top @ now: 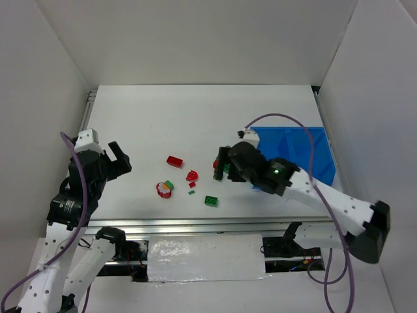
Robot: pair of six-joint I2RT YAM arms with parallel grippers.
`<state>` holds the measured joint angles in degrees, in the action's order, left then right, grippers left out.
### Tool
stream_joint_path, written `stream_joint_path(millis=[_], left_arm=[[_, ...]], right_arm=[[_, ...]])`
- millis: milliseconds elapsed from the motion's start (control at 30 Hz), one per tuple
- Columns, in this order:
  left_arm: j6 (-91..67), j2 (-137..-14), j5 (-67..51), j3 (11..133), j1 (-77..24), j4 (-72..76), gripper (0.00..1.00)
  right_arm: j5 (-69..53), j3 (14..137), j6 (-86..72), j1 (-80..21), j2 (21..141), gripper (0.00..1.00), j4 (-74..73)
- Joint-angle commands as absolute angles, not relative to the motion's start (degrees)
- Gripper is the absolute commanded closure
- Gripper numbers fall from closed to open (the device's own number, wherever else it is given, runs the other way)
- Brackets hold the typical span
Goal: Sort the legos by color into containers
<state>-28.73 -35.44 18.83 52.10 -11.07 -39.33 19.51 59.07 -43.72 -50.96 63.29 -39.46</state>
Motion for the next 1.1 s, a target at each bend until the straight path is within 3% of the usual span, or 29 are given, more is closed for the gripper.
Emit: stream_joint_path(millis=[0, 267, 667, 967, 1067], left_arm=[[-28.5, -35.8, 18.8, 53.0, -10.9, -37.1, 0.00], [-28.2, -35.0, 18.3, 53.0, -10.7, -37.1, 0.00], [-28.3, -33.3, 18.5, 52.8, -10.7, -37.3, 0.00], [-28.2, -33.3, 18.4, 52.7, -10.7, -37.3, 0.00], [-28.1, -33.0, 18.5, 52.8, -10.7, -37.2, 0.01]], right_arm=[[29.2, 64.7, -49.0, -55.3, 74.1, 0.01, -39.1], [28.7, 64.1, -57.5, -60.3, 90.5, 0.00, -36.7], [23.9, 57.2, -59.8, -61.7, 96.3, 0.06, -29.3], [22.6, 57.3, -58.3, -61.5, 97.9, 0.34, -28.3], [21.6, 57.2, -57.5, -61.6, 96.2, 0.60, -28.4]])
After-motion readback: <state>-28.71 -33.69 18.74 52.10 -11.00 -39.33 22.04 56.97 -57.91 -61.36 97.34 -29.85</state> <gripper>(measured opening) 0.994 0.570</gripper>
